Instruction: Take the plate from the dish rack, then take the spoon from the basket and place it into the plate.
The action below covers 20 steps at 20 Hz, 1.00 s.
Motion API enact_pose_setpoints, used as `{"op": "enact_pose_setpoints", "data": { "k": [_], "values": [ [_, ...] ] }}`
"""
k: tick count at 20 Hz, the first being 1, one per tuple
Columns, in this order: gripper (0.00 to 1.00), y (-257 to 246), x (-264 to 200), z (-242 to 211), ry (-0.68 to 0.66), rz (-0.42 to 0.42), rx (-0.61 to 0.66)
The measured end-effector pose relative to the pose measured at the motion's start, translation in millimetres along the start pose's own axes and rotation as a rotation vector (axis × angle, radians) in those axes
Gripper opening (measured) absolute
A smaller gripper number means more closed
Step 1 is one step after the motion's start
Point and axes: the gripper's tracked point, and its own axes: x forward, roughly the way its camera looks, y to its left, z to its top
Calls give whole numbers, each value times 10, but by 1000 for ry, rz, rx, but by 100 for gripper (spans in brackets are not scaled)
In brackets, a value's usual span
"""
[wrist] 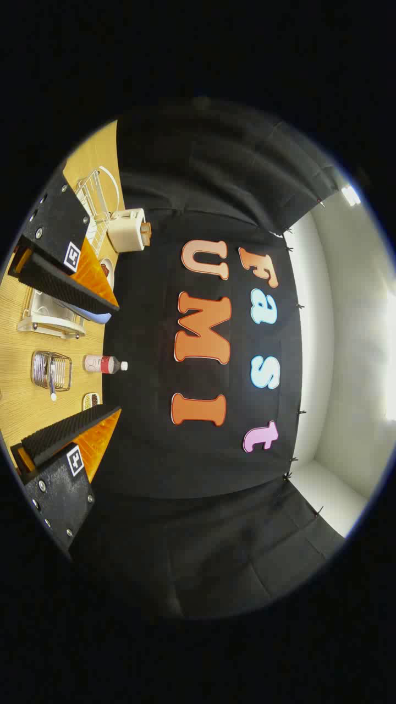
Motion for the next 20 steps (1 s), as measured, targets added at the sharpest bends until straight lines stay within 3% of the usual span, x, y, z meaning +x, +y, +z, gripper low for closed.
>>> {"op": "enact_pose_setpoints", "data": {
  "k": [13,20],
  "values": [
    [98,0,44,25,-1,1,0],
    [98,127,169,-66,61,40,17]
  ]
}}
